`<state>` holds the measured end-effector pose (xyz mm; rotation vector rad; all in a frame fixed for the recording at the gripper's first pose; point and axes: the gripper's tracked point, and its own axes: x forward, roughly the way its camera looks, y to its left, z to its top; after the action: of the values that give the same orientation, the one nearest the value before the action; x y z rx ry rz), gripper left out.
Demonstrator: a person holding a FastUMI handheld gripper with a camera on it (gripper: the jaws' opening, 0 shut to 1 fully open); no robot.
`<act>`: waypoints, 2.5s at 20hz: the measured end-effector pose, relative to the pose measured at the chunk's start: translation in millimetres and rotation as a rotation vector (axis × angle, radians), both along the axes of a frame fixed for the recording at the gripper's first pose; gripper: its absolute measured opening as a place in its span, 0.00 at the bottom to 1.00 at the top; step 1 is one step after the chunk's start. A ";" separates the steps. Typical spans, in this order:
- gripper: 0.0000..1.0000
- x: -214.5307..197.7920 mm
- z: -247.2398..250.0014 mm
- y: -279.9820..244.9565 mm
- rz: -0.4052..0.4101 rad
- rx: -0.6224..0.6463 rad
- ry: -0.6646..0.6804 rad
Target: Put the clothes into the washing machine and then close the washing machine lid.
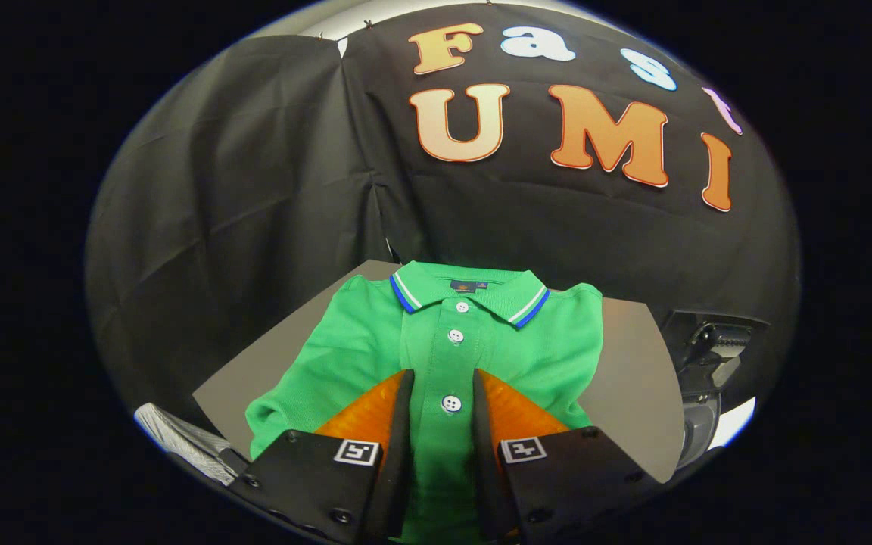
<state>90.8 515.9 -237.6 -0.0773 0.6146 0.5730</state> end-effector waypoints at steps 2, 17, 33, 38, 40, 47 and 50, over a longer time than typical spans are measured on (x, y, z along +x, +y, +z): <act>0.28 5.3 1.6 -0.9 -0.028 0.035 0.000; 0.19 -28.8 146.4 -61.2 -0.022 0.353 -0.290; 0.18 36.2 200.5 -334.7 -0.224 0.299 -0.421; 0.18 55.9 161.0 -406.7 -0.259 0.210 -0.406; 0.19 63.5 137.7 -423.6 -0.260 0.189 -0.375; 0.18 90.6 53.1 -446.5 -0.234 0.166 -0.244; 0.18 104.0 9.3 -444.1 -0.239 0.161 -0.184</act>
<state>194.8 71.8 -228.4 0.0931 0.3901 0.3767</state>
